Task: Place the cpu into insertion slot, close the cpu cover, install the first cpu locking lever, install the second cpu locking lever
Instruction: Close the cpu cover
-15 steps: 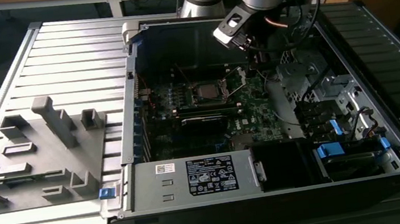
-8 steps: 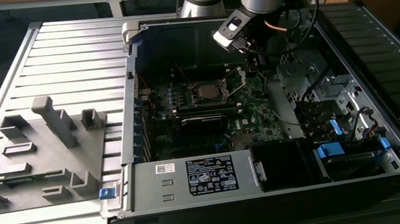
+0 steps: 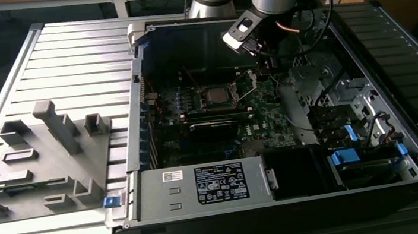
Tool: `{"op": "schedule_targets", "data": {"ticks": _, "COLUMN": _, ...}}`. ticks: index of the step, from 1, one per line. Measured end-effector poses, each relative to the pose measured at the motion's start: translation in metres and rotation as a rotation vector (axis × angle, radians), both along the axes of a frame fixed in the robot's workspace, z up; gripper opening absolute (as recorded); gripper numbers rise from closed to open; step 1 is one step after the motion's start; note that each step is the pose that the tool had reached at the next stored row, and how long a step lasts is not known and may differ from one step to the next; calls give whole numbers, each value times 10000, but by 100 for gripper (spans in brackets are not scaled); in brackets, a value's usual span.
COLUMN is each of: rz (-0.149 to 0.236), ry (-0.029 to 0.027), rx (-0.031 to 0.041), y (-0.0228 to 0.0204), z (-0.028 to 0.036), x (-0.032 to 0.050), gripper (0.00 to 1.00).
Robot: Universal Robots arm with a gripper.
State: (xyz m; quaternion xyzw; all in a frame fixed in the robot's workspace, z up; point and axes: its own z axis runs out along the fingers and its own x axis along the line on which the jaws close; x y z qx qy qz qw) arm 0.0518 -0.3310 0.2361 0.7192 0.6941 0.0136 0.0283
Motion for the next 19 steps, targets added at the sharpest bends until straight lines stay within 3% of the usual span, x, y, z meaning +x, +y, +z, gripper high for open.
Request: {"op": "schedule_targets", "data": {"ticks": 19, "rz": -1, "ry": -5, "rx": 1, "y": 0, "z": -5, "x": -187, "gripper": 11}}
